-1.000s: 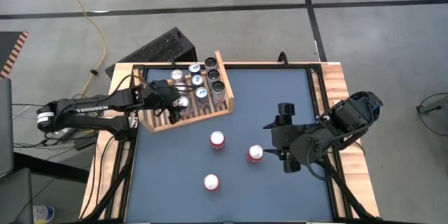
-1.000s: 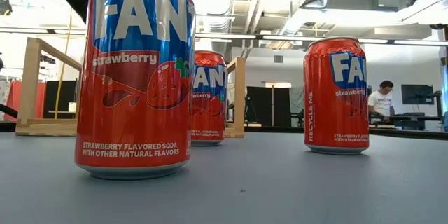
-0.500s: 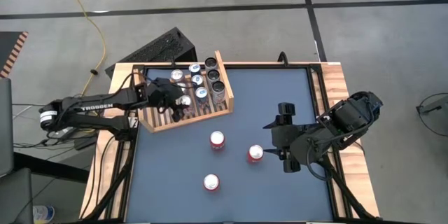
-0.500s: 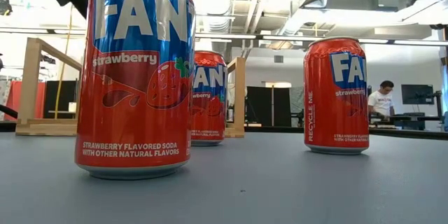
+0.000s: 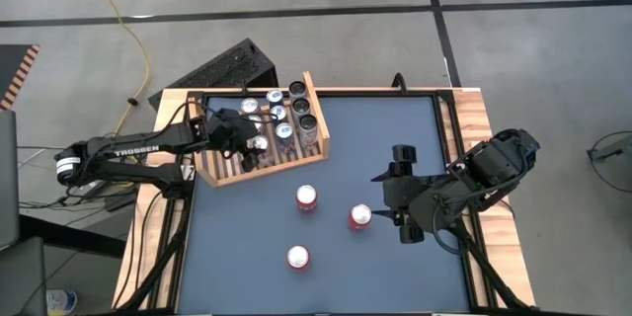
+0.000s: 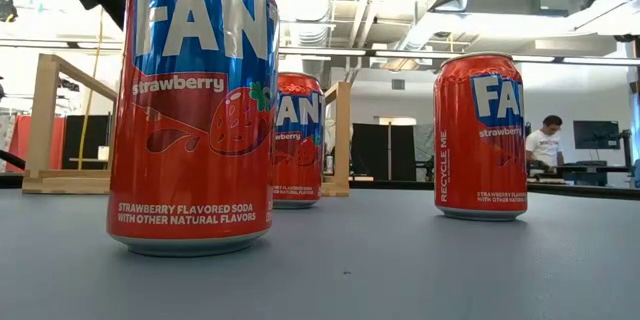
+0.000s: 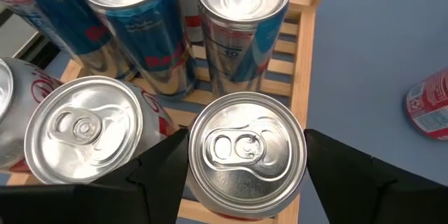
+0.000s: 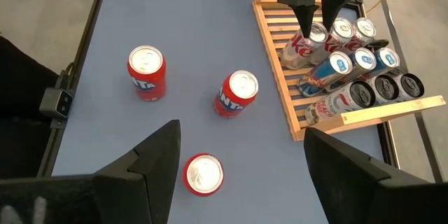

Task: Place canned beverage on shelf
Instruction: Put the silver soda can on the shelf aligned with the other silver soda cans

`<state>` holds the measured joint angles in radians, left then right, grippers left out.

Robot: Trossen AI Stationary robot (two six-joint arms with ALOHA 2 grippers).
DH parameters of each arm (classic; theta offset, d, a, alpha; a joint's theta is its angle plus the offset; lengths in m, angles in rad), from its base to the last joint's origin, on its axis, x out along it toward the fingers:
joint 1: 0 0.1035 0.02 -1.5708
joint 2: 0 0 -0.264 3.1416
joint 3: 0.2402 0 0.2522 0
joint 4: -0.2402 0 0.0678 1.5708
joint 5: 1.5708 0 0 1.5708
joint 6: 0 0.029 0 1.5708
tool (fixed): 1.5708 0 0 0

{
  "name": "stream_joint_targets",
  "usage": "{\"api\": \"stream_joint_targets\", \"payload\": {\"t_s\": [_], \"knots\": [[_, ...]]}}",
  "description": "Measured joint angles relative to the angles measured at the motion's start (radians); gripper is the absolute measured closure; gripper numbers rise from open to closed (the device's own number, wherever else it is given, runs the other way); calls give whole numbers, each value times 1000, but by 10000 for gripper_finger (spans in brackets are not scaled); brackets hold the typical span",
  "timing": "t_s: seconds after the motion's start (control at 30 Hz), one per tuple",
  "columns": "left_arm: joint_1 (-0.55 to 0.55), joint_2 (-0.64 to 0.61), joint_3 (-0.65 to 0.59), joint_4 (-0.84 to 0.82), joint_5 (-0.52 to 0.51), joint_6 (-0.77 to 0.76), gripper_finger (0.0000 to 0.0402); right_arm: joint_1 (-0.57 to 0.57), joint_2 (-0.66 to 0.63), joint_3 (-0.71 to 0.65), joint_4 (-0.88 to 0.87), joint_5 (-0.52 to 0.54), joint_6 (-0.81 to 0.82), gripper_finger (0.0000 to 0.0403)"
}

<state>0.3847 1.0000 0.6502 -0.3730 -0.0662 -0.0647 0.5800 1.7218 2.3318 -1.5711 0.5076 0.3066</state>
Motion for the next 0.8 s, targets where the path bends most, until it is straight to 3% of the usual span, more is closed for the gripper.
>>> {"api": "stream_joint_targets", "payload": {"t_s": [0.43,0.8], "knots": [[0,0,0,-17,27,26,108,0,0,0,0,-2,0,127],[-1,0,8,-66,-44,54,99,0,0,0,0,-2,0,127]]}}
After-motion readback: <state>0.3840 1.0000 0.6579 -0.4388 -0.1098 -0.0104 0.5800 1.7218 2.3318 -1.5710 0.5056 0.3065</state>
